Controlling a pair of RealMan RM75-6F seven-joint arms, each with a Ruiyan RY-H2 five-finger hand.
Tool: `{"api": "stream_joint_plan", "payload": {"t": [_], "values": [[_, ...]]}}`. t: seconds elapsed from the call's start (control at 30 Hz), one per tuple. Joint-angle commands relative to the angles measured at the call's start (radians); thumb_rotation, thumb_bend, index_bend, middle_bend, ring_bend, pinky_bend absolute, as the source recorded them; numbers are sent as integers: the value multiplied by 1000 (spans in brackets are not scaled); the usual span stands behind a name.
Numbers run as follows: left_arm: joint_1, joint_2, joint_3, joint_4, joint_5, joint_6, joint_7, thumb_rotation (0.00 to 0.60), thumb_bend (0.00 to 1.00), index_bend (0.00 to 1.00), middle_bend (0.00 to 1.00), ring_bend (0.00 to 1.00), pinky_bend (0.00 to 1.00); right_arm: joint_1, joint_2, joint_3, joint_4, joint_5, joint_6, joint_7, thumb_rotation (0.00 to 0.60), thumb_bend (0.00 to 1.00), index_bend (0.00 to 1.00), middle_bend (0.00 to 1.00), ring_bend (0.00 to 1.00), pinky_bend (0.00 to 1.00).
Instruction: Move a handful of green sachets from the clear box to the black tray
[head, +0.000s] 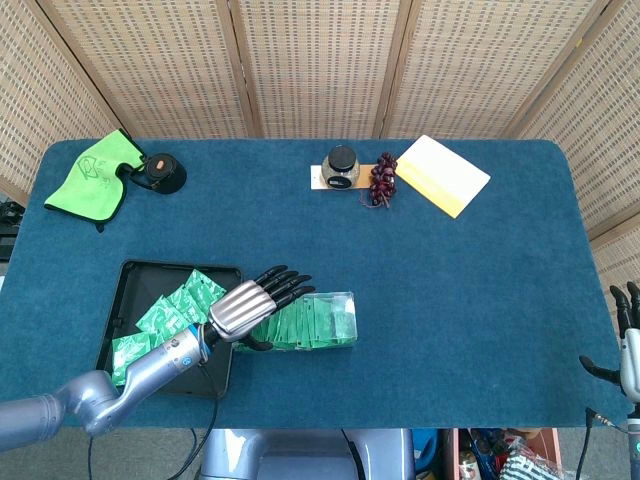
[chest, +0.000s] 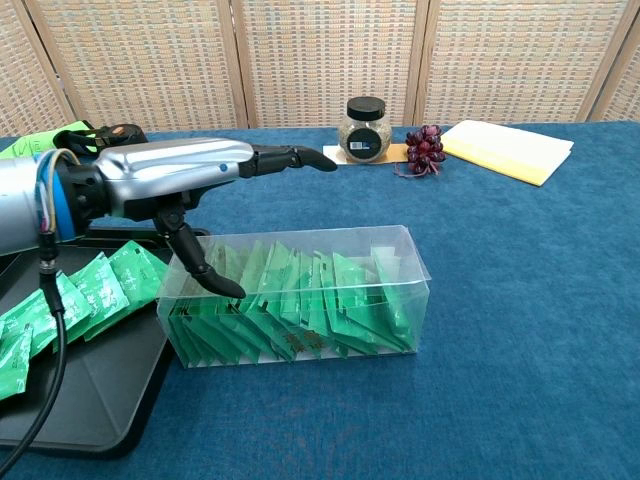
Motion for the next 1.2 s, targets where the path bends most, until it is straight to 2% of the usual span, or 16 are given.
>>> {"api": "stream_joint_plan", "payload": {"t": [0.03,0.63,0.73,0.8,0.9,1.2], "values": [[-15,-14,0,11,-14,-12,4,600,97,0,0,0,0,1,-1,1,1,4,-2,-1,600,0,0,0,0,0],[-63,-65,32,75,-59,-33,-24,600,103,0,0,0,0,7,-1,2,10,21,-20,6,600,0,0,0,0,0],[-69,-72,34,80,-66,-33,-23,600,199,33,0,0,0,7,1,2,11,22,-22,10,600,0,0,0,0,0],[-70,-74,34,79,-69,-27,-28,600,277,98,0,0,0,7,2,2,11,23,-24,13,600,0,0,0,0,0],[-67,-71,32,75,-67,-7,-25,600,322,123,0,0,0,7,3,2,12,24,-25,17,600,0,0,0,0,0],[-64,-31,4,31,-98,44,-50,600,335,146,0,0,0,10,3,-2,13,24,-34,19,600,0,0,0,0,0]]}}
